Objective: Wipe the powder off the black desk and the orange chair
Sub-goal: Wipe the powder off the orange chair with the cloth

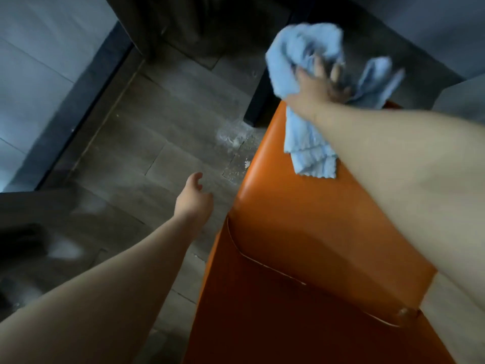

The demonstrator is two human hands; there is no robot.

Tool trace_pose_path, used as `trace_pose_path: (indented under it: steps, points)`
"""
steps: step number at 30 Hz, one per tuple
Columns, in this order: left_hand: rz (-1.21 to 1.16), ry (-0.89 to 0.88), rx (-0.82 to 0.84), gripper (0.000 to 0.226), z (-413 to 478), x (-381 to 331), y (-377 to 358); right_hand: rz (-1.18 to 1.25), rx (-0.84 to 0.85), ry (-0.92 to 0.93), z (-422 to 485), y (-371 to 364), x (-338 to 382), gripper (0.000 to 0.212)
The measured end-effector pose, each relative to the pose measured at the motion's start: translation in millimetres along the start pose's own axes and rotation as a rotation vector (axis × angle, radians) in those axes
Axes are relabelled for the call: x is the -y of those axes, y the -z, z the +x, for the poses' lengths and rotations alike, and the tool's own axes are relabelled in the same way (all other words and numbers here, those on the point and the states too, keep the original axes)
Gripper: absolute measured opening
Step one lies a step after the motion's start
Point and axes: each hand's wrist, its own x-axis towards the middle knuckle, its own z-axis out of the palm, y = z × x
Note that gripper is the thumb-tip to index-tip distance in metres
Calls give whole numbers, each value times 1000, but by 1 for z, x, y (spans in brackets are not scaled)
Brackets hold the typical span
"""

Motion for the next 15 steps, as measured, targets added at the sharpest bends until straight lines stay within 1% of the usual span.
trace_pose_path:
  steps: [1, 2, 3, 5, 6, 8, 9, 10, 11, 12, 15]
  points:
    - [-10, -10, 9, 60, 1, 0, -1, 58, 11, -64, 11, 9, 3, 57]
    - [-20, -20, 11, 59, 2, -1, -2, 70, 52, -72, 11, 13, 10, 59]
    - [-44, -19, 6, 59, 3, 0, 0, 28, 109, -12, 3, 9, 19, 59]
    - [-146, 19, -25, 56, 2, 3, 4, -182, 205, 261, -42, -22, 40, 47]
    - [-197, 48, -60, 53, 1, 6, 7, -260, 222, 408, -77, -45, 51, 41]
    - [-247, 111, -137, 51, -3, 15, 13, -331, 279, 722, -153, -86, 61, 35]
    - [-242, 125, -160, 52, -5, 21, 16, -327, 296, 828, -178, -95, 60, 35]
    - [-224, 126, -167, 54, -8, 26, 18, -318, 279, 868, -186, -99, 55, 35]
    - [-197, 119, -164, 56, -10, 29, 19, -284, 247, 856, -180, -99, 49, 36]
    - [-167, 108, -155, 56, -12, 31, 19, -241, 197, 796, -166, -97, 45, 37]
    - [-124, 64, -109, 53, -16, 33, 16, -93, 39, 454, -131, -76, 32, 39]
